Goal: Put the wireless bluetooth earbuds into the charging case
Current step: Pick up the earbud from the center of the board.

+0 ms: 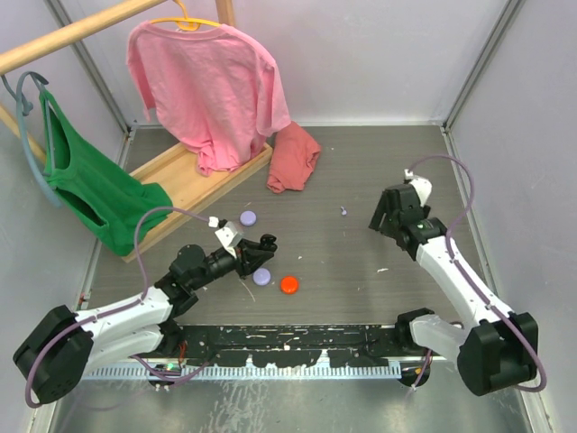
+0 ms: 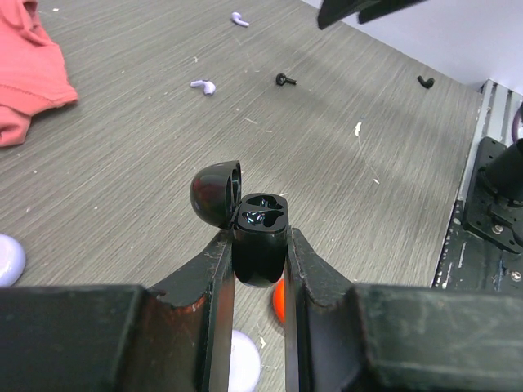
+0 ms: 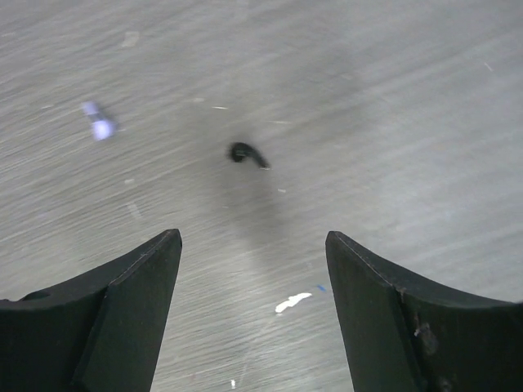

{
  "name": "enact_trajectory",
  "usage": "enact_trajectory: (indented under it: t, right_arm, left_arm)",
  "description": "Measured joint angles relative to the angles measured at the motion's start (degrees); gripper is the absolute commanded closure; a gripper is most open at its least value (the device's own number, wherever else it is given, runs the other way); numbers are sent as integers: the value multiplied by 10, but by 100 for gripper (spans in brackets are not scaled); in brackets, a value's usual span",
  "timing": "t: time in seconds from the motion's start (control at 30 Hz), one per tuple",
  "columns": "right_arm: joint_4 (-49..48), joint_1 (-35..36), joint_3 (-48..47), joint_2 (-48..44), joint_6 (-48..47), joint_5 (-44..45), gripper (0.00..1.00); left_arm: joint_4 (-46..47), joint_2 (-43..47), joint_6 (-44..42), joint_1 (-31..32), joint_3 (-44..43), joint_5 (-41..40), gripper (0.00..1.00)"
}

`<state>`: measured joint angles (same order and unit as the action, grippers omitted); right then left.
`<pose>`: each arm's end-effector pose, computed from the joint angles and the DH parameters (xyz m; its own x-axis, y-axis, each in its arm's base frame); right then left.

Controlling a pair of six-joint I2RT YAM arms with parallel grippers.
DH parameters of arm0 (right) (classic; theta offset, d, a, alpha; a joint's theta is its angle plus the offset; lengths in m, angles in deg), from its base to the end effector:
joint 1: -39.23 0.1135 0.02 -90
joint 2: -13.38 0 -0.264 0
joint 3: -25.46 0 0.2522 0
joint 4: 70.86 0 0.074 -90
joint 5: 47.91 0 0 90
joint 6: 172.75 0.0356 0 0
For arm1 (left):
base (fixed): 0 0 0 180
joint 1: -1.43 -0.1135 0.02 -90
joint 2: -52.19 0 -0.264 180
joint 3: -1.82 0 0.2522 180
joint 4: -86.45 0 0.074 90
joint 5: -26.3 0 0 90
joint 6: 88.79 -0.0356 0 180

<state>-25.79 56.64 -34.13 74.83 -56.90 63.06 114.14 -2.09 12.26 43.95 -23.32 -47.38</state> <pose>0.2129 0.0534 0.2589 -0.6474 0.2237 -0.7286 0.2624 0.9629 0.0625 0.1364 -0.1387 0.2023 -0.1823 -0.0824 -0.9798 0.8362 0.5112 -0.1986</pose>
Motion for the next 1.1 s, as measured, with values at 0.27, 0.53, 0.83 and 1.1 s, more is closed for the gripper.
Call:
enact_trajectory:
  t: [0.27,0.53,0.83,1.1]
  right_arm:
    - [19,-153,67,-19,62,6,18]
    - [35,-252,103,-51,97,47,18]
    - [48,-396,109,-48,150,94,22]
    - [47,-512,121,-1,181,87,34]
  left_arm:
    - [-7,7,0,0,10,-25,100]
    - [-12,10,0,0,11,-37,100]
    - [-13,10,0,0,11,-43,100]
    - [-15,10,0,0,11,-45,100]
